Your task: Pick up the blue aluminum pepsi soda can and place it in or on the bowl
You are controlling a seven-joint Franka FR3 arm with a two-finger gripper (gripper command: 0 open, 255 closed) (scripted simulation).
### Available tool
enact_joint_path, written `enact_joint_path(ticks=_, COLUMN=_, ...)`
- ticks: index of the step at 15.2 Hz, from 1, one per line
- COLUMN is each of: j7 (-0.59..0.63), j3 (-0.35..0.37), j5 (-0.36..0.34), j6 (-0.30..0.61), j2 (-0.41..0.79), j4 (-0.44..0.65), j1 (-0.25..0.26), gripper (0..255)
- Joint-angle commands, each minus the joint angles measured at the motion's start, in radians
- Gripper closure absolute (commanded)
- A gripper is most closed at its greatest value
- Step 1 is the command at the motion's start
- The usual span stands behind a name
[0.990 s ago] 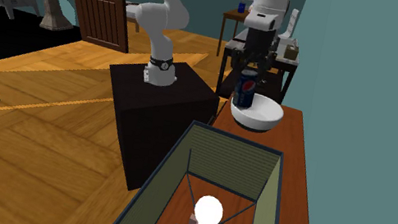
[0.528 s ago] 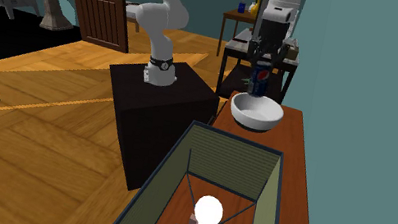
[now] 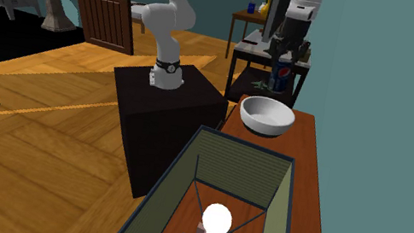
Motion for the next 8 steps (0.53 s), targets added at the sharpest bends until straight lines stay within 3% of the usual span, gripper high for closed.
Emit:
enact_joint_path(ticks=1, j7=0.008, j3=0.002, j5=-0.004, j6=0.026, j2=0.009, j4=-0.018, j1=0.002, gripper=255)
enact_joint_path(ticks=8, j7=0.02, j3=0.003, j5=-0.021, j6=0.116, j2=0.048, j4=-0.071, j1=0.005, gripper=255)
